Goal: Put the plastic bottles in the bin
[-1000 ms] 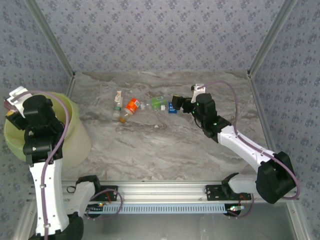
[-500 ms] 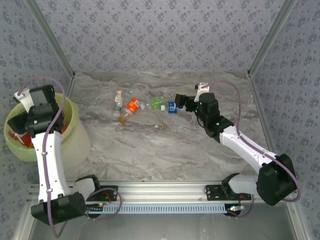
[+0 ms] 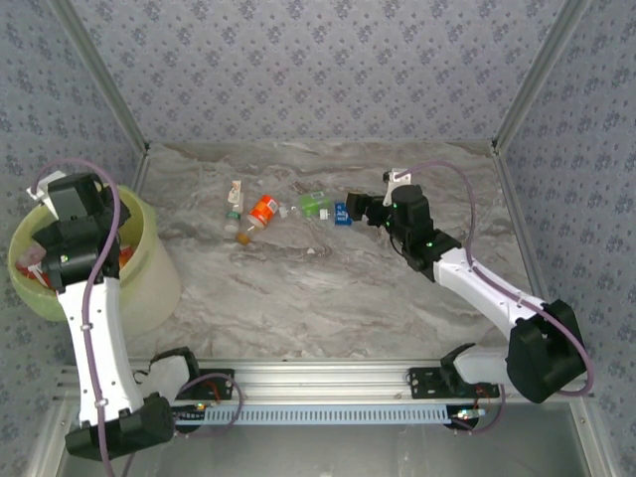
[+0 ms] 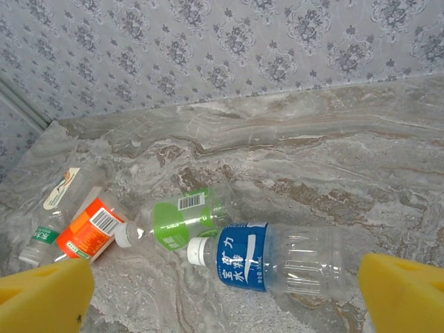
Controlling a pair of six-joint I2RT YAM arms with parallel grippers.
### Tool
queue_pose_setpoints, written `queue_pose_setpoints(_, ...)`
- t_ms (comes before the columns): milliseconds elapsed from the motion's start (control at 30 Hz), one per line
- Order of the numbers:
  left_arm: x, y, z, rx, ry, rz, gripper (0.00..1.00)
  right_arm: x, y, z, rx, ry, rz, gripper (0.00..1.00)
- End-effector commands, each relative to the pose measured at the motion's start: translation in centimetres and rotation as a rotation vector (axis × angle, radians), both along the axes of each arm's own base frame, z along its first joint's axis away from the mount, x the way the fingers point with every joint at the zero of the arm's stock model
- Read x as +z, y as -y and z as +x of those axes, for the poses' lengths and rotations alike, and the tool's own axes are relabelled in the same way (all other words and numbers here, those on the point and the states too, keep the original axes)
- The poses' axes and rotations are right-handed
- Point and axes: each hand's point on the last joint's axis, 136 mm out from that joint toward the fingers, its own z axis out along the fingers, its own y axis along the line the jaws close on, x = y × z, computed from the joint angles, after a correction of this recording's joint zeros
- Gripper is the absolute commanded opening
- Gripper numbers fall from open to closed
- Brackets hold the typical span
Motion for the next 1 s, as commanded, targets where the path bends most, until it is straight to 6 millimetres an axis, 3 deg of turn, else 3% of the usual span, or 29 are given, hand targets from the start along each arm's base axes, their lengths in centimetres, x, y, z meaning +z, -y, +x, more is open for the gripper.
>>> queue_pose_setpoints(0, 4.6, -0.8, -4.1, 0.119, 0.168, 0.079, 1.0, 1.0, -0.2, 0.4, 0.002, 0.005, 0.016, 1.0)
queue_pose_setpoints(100, 5.9, -0.4, -4.9, 0.102, 0.175, 0.085, 0.99, 0.8, -0.3, 0.6, 0.003, -0.004, 0.014, 1.0)
queue_pose_setpoints(200, 5.8, -1.7, -6.2, 0.215, 0.149, 0.119, 1.0, 0.7, -0.7, 0.8, 0.015, -0.011, 0.019, 1.0)
queue_pose_setpoints(300, 4.0, -3.4, -7.0, 0.342, 0.118, 0.133, 0.99, 0.8, -1.1, 0.9, 0.023, -0.011, 0.018, 1.0)
queue_pose_setpoints(500, 0.0, -5.0, -6.1, 0.37, 0.127, -0.031, 0.99, 0.6, -1.1, 0.8, 0.03, -0.021, -0.024, 1.0)
queue_pose_setpoints(567, -1.2, -5.4, -5.3, 0.35, 0.138, -0.105, 1.0, 0.6, -1.0, 0.7, 0.026, -0.022, -0.031, 1.0)
queue_pose_setpoints(733, -3.0, -3.8, 0.2, 0.117, 0.183, -0.252, 0.99, 0.3, -0.9, 0.7, 0.02, -0.029, -0.035, 1.0)
queue_pose_setpoints(867, -2.5, -1.5, 3.2, -0.064, 0.22, -0.316, 0.99, 0.2, -0.9, 0.6, 0.018, -0.029, -0.034, 1.0)
queue_pose_setpoints(967, -1.7, 0.5, 4.3, -0.174, 0.199, -0.286, 0.99, 0.2, -1.0, 0.6, 0.018, -0.029, -0.035, 1.0)
